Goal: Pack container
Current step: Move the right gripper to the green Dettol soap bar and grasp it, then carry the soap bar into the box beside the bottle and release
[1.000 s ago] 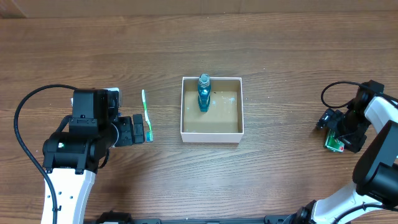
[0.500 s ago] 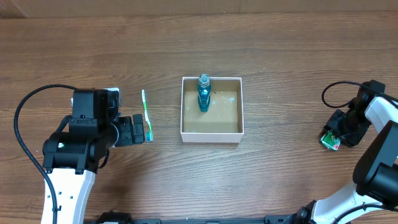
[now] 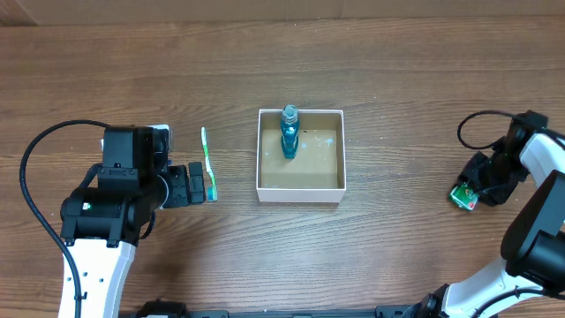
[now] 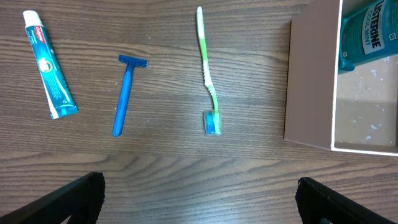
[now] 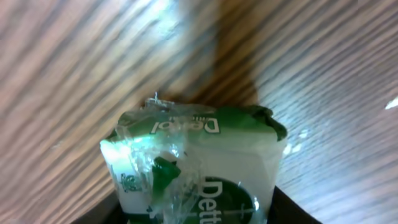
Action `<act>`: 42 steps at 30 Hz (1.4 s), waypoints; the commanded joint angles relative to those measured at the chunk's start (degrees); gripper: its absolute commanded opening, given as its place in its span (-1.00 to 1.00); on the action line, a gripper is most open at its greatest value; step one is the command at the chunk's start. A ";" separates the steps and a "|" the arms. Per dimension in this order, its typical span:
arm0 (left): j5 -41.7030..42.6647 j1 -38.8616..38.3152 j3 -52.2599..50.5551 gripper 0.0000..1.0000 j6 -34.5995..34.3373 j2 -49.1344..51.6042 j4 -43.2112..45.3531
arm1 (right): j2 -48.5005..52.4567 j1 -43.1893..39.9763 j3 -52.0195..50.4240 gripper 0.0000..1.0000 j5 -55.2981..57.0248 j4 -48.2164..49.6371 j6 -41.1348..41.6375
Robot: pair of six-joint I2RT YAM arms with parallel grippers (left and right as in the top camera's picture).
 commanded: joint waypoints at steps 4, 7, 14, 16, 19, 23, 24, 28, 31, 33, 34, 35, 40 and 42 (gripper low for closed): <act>0.22 0.31 1.33 1.00 0.52 0.00 0.04 | -7.06 7.96 17.09 -0.75 -6.40 -8.74 0.15; 0.22 0.31 1.33 1.00 0.50 0.00 0.04 | -15.47 15.32 19.71 -0.75 -6.34 -8.57 -1.16; 0.22 0.31 1.33 1.00 0.50 0.00 0.04 | -27.98 38.18 19.71 -0.87 -5.03 -6.73 -1.25; 0.22 0.31 1.33 1.00 0.48 0.00 0.04 | -26.73 44.39 19.43 -0.87 -2.29 -6.29 -0.46; 0.22 0.31 1.33 1.00 0.50 0.00 0.04 | -22.51 50.25 18.45 -0.88 -0.83 -3.98 0.50; 0.22 0.31 1.33 1.00 0.50 0.00 0.04 | -16.13 52.61 16.61 -0.92 -0.85 -2.60 0.44; 0.22 0.31 1.33 1.00 0.50 0.00 0.04 | -13.68 52.61 16.52 -0.92 -1.31 -2.40 0.42; 0.22 0.31 1.33 1.00 0.50 0.00 0.07 | -7.69 52.61 16.52 -0.92 -1.90 -0.61 0.39; 0.22 0.31 1.33 1.00 0.50 0.00 0.15 | -4.33 52.61 16.52 -0.92 -3.61 0.50 0.20; 0.22 0.31 1.33 1.00 0.50 0.00 0.11 | -2.89 52.61 16.52 -0.92 -3.58 1.36 0.31; 0.22 0.31 1.33 1.00 0.50 0.00 0.11 | -2.34 52.61 16.52 -0.92 -3.58 2.03 0.48; 0.22 0.31 1.33 1.00 0.50 0.00 0.13 | -2.05 52.61 16.52 -0.92 -3.56 2.49 0.96; 0.22 0.31 1.33 1.00 0.50 0.00 0.04 | -1.07 52.61 16.52 -0.92 -3.39 6.01 3.34; 0.22 0.31 1.33 1.00 0.50 0.00 0.07 | -1.07 52.61 16.52 -0.89 -3.37 6.47 3.50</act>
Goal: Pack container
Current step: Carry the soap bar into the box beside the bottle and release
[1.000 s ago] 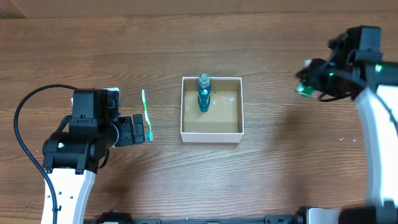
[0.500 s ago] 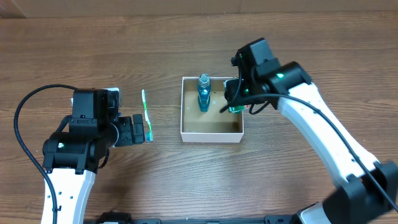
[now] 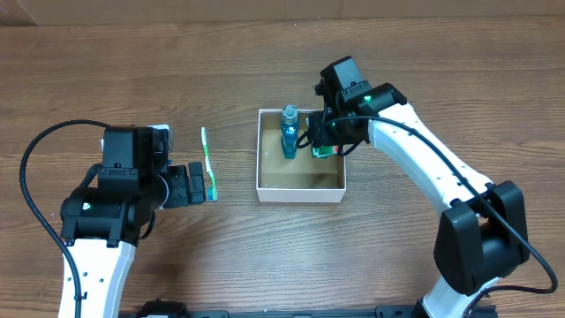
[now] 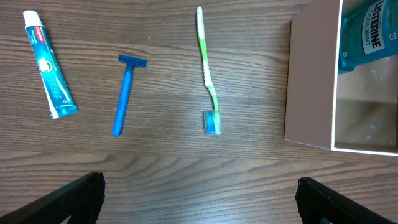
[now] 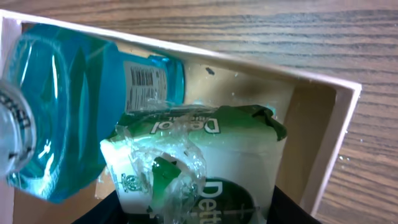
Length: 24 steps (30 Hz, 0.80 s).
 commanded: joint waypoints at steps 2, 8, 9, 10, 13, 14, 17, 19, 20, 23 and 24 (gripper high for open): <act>0.20 0.31 1.33 1.00 0.50 0.00 0.07 | 0.04 0.07 0.11 -0.83 -0.35 0.92 1.05; 0.20 0.31 1.33 1.00 0.50 0.00 0.04 | 0.15 0.07 0.11 -0.91 -0.33 0.92 1.09; 0.20 0.31 1.33 1.00 0.50 0.00 0.04 | 0.26 0.07 0.11 -0.91 0.09 0.92 1.60; 0.20 0.31 1.33 0.99 0.50 0.00 0.04 | 0.37 0.07 0.11 -0.92 1.92 0.70 3.58; 0.20 0.31 1.33 1.00 0.50 0.00 0.04 | 1.20 0.07 0.02 -0.92 3.56 0.76 5.60; 0.20 0.31 1.33 1.00 0.50 0.00 0.04 | 1.57 0.07 0.02 -0.92 3.78 0.90 6.08; 0.20 0.31 1.33 1.00 0.50 0.00 0.04 | 2.82 0.07 0.02 -0.92 5.22 0.94 9.75; 0.20 0.31 1.33 1.00 0.50 0.00 0.04 | 4.04 0.07 0.02 -0.92 4.66 0.79 9.86; 0.20 0.31 1.33 1.00 0.50 0.00 0.04 | 4.57 0.07 0.02 -0.92 4.59 0.70 9.86; 0.20 0.33 1.33 1.00 0.50 0.00 0.04 | 4.74 0.07 0.02 -0.70 4.59 0.87 9.86; 0.20 0.31 1.33 1.00 0.50 0.00 0.04 | 4.74 0.07 0.02 -0.47 4.59 0.87 9.86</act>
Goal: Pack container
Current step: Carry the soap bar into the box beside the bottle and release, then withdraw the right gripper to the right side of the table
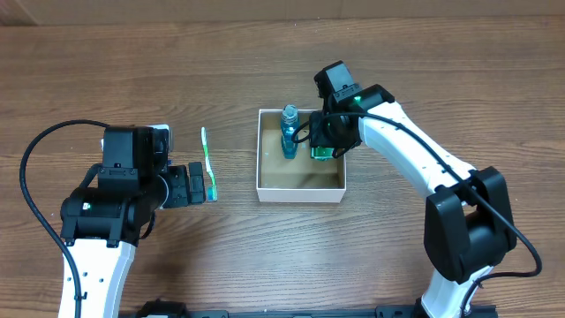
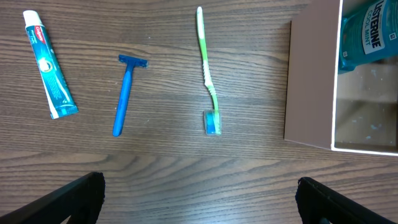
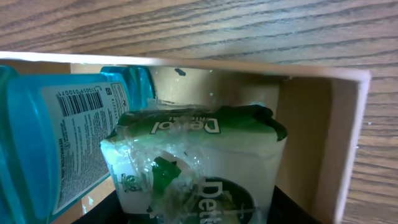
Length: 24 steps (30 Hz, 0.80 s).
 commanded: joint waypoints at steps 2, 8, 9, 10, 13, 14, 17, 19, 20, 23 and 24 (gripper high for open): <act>0.20 0.31 1.33 1.00 0.50 0.00 0.02 | 0.48 -0.24 0.02 -0.15 0.79 0.02 0.66; 0.22 0.31 1.33 1.00 0.50 0.00 0.00 | 0.48 -0.24 0.02 0.18 0.81 -0.17 0.66; 0.22 0.31 1.33 1.00 0.50 0.00 0.00 | 0.48 -0.24 0.02 0.20 0.81 -0.17 0.66; 0.22 0.31 1.33 1.00 0.50 0.00 0.00 | 0.48 -0.24 0.02 0.21 0.81 -0.15 0.66; 0.22 0.31 1.33 1.00 0.50 0.00 0.00 | 0.48 -0.24 0.02 0.26 0.83 -0.15 0.66; 0.22 0.31 1.33 1.00 0.50 0.00 0.00 | 0.42 -0.24 0.02 0.25 0.81 -0.22 0.66; 0.22 0.31 1.33 1.00 0.50 -0.02 0.00 | -1.31 -0.24 0.46 0.18 1.03 -1.66 0.68; 0.20 0.31 1.33 1.00 0.50 0.00 0.02 | -3.58 -0.24 1.70 0.17 2.27 -3.15 0.66; 0.20 0.31 1.33 1.00 0.50 0.00 0.02 | -5.97 -0.24 3.37 0.17 3.98 -4.59 0.66; 0.22 0.31 1.33 1.00 0.50 -0.02 -0.04 | -12.37 -0.33 7.26 0.18 9.49 -6.99 0.66; 0.22 0.31 1.33 1.00 0.50 -0.02 -0.50 | -16.17 -0.66 8.04 0.28 13.53 -7.13 0.66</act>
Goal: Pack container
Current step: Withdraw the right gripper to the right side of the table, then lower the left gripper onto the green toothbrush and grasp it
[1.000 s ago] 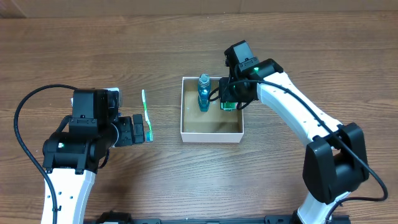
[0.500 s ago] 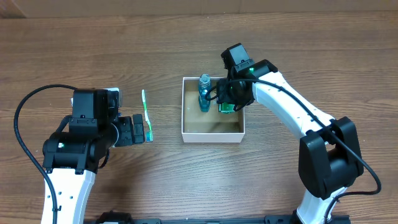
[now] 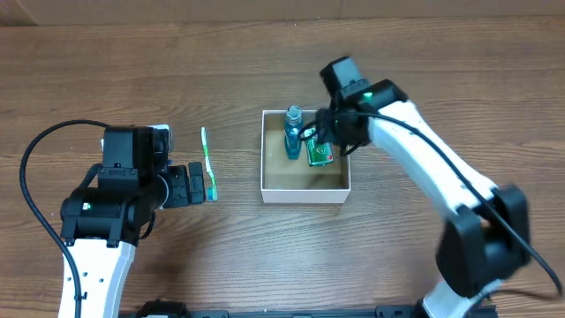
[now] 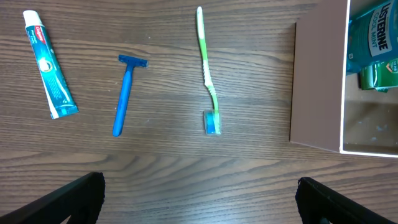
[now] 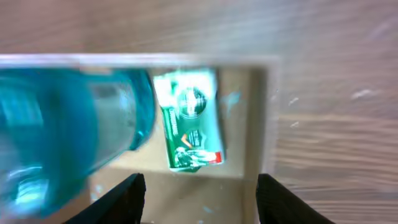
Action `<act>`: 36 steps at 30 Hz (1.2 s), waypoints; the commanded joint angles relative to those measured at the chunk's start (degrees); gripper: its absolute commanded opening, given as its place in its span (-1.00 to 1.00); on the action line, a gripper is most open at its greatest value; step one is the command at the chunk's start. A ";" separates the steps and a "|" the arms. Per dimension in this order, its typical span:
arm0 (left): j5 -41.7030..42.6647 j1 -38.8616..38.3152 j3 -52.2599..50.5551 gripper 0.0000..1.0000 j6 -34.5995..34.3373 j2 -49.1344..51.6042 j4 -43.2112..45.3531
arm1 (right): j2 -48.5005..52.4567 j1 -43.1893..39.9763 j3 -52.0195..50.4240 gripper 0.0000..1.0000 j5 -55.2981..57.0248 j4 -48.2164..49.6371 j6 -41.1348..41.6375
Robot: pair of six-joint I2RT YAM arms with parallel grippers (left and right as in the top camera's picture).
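A white box (image 3: 305, 192) stands at the table's middle. Inside it a blue mouthwash bottle (image 3: 291, 132) stands upright, and a green soap bar (image 3: 320, 154) lies beside it on the box floor, also seen as the soap (image 5: 189, 120) from the right wrist and the soap (image 4: 376, 76) from the left. My right gripper (image 5: 200, 202) is open above the box, empty. My left gripper (image 4: 199, 199) is open over bare table, with a green toothbrush (image 4: 208, 74), a blue razor (image 4: 125, 93) and a toothpaste tube (image 4: 50, 64) lying ahead of it.
The toothbrush (image 3: 207, 162) lies just left of the box, next to my left gripper. The left arm body (image 3: 115, 199) sits at the left side of the table.
My right gripper has let go of the soap bar, which now lies in the box beside the bottle. The gripper stands open higher above it. The box has shifted slightly to the right.
My right gripper was shut on the soap bar at the table's far right. Then it held the soap over the box by the mouthwash bottle, then lower inside the box. Now the soap lies in the box and the gripper is open. The left arm stayed still.
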 commanded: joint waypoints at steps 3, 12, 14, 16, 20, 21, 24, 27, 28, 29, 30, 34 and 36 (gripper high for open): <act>0.22 0.31 1.33 1.00 0.50 -0.02 -1.07 | -16.83 -1.70 4.79 1.00 18.43 1.79 0.07; 0.31 0.31 1.33 1.00 -0.68 -0.02 -1.42 | -24.39 -17.14 4.20 1.00 15.04 -14.38 1.53; 0.68 0.22 1.36 1.00 -1.64 -0.04 -2.03 | -27.58 -18.01 1.03 1.00 15.02 -16.11 1.55; 0.66 -0.44 1.57 1.00 -2.99 -0.11 -2.93 | -32.24 -18.71 -5.68 1.00 13.86 -15.82 1.62; -0.68 -4.55 3.89 1.00 -7.02 -0.17 -5.62 | -40.59 -20.94 -19.32 1.00 8.90 -13.88 1.57; -1.55 -5.66 4.63 1.00 -9.75 -0.17 -5.70 | -42.07 -22.25 -21.94 1.00 7.32 -13.77 1.40; -2.91 -6.82 6.80 1.00 -15.54 1.73 -4.55 | -43.56 -27.76 -25.83 1.00 -1.60 -12.59 -3.32; -2.80 -6.71 8.39 1.00 -15.61 8.02 -1.62 | -42.71 -33.51 -26.14 1.00 -6.49 -12.81 -7.54; -2.82 -6.71 8.87 1.00 -15.43 11.08 -0.68 | -42.60 -35.43 -26.14 1.00 -8.70 -13.03 -7.58; -2.86 -6.67 9.27 1.00 -14.86 14.36 0.42 | -42.60 -36.72 -26.16 1.00 -9.86 -13.07 -7.98; -2.93 -6.38 9.51 1.00 -14.91 17.00 1.22 | -42.60 -37.97 -26.16 1.00 -10.32 -13.07 -7.96; 2.14 -3.54 9.75 1.00 -15.08 29.42 7.13 | -42.60 -39.23 -26.16 1.00 -10.29 -13.46 -7.93; 2.19 -3.28 9.75 1.00 -14.12 33.97 9.64 | -42.60 -39.23 -26.16 1.00 -10.29 -13.44 -7.93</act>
